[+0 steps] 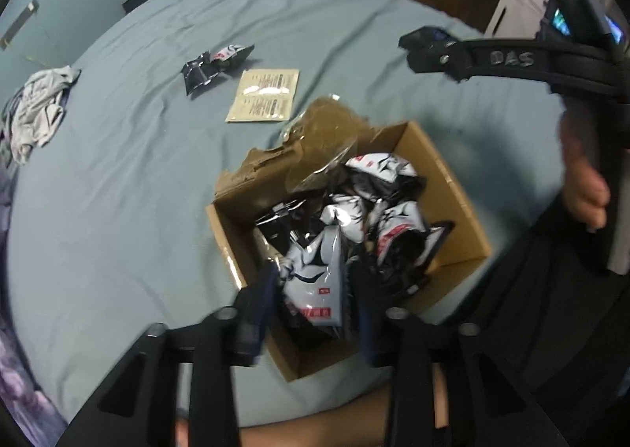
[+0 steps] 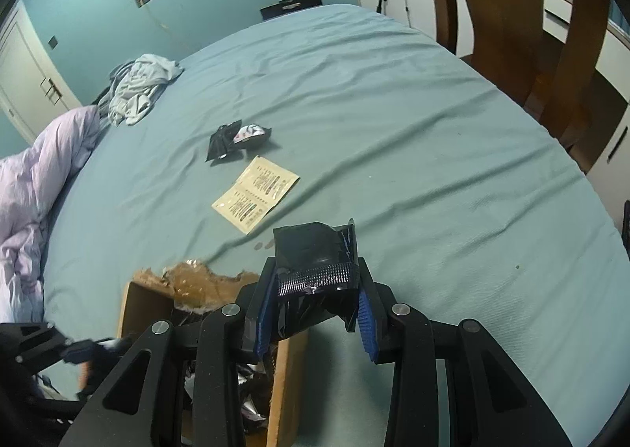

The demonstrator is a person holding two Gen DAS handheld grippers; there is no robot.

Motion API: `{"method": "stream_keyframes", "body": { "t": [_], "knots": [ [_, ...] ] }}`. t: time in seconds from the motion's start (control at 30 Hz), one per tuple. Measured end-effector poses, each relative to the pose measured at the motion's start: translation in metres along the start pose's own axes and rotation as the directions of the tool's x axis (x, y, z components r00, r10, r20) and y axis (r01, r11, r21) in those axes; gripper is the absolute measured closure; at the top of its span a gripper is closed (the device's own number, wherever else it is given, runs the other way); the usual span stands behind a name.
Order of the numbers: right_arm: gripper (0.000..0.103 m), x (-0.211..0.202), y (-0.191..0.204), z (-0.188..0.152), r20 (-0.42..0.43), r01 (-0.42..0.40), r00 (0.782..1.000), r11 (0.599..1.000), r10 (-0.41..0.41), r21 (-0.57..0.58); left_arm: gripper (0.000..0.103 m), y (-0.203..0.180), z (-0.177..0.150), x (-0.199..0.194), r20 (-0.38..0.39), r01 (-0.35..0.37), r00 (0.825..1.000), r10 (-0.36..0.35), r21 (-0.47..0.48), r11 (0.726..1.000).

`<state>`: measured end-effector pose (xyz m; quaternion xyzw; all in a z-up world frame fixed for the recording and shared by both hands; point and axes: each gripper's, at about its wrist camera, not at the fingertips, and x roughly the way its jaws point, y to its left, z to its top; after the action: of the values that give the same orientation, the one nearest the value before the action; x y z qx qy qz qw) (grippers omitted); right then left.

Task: Organize snacks
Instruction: 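Carry both packets into the box and open the left then right gripper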

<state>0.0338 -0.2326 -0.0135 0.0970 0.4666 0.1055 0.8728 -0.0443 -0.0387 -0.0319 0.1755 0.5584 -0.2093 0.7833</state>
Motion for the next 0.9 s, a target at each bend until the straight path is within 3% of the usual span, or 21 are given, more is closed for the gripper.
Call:
{"method": "stream_keyframes", "body": {
  "t": [0.07,0.2,0.37,0.5,0.6,0.73,0.9],
  "knots": [
    [0.069,-0.001,0.003,-0.001,-0.002,0.000,1.000,1.000,0.000,-0.017,0.023,0.002,0.002,0.000,0.017,-0.026,1.000,0.027,-0.015,1.000],
    [0.069,-0.003,0.006,-0.002,-0.009,-0.030,1.000,0.999,0.030,-0.029,0.019,0.019,0.005,-0.012,0.082,-0.026,0.996,0.033,-0.090,0.996],
    [0.069,-0.010,0.016,-0.008,-0.013,-0.054,0.999,0.995,0.053,-0.082,0.017,0.055,0.006,-0.025,0.117,-0.095,0.985,0.129,-0.258,0.961],
    [0.069,-0.017,0.033,-0.023,-0.054,-0.136,0.990,0.981,0.129,-0.137,0.017,0.080,0.004,-0.023,0.115,-0.048,0.989,0.096,-0.363,0.931],
    [0.069,-0.014,0.051,-0.034,-0.096,-0.160,0.985,0.962,0.142,-0.219,0.017,0.084,0.004,-0.024,0.125,-0.017,0.990,0.068,-0.369,0.929],
    [0.068,-0.010,0.076,-0.046,-0.123,-0.157,0.985,0.924,0.121,-0.349,0.017,0.073,0.009,-0.024,0.134,-0.065,0.984,0.114,-0.325,0.943],
    [0.066,-0.005,0.084,-0.048,-0.138,-0.142,0.986,0.909,0.095,-0.393,0.017,0.071,0.010,-0.026,0.139,-0.095,0.980,0.146,-0.320,0.943]
  ]
}}
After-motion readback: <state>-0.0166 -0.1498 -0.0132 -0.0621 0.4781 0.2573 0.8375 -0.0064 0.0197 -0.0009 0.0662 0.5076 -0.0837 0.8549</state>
